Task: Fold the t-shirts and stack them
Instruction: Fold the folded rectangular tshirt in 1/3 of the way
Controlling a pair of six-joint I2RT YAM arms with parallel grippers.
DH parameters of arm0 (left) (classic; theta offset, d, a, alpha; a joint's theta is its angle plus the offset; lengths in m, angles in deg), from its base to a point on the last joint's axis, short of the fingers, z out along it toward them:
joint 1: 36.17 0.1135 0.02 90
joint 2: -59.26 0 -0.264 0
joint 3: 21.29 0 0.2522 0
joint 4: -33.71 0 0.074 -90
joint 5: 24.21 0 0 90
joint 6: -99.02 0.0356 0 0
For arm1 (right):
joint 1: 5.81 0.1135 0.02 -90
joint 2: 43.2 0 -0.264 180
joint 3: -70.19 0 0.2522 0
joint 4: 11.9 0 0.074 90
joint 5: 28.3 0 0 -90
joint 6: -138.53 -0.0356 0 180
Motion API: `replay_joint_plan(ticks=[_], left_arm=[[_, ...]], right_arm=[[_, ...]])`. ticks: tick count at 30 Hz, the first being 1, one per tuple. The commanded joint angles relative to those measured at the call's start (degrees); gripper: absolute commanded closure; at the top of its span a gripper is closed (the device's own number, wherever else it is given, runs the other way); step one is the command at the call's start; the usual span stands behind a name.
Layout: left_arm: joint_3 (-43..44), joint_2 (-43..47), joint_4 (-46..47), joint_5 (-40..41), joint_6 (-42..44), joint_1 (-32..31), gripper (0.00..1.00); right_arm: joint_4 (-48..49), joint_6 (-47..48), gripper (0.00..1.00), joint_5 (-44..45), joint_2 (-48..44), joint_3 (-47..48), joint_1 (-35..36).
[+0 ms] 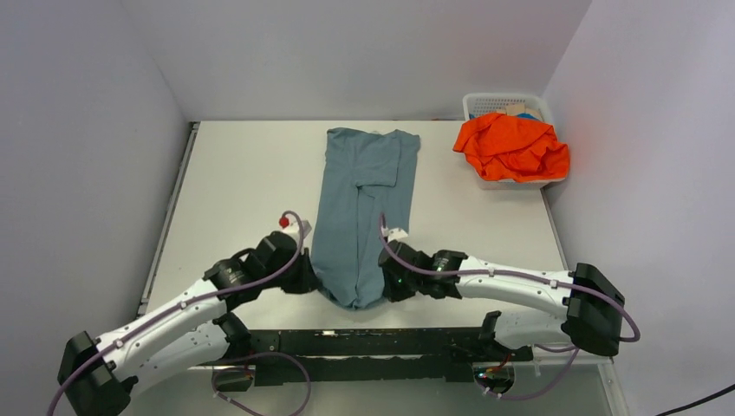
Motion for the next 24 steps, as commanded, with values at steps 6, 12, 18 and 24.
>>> replay_joint_plan(ticks=[6, 12, 18, 24], left_arm=[[16.44, -18.68, 17.44, 4.08, 11.21, 10.47, 1.0], [25.75, -30.12, 19.09, 3.47, 14.79, 15.77, 1.0], [33.2, -39.29, 20.34, 0.77, 17.62, 18.67, 1.0], [39.57, -48.0, 20.4, -1.8, 20.09, 21.27, 1.0]], right_arm=[[5.1, 12.04, 1.0, 5.7, 4.58, 10.17, -15.21], [9.82, 13.66, 1.0, 4.74, 9.08, 14.01, -23.67], [11.68, 16.52, 1.0, 4.92, 14.22, 18.61, -29.0], [15.23, 18.4, 1.0, 2.24, 18.56, 21.63, -33.94]])
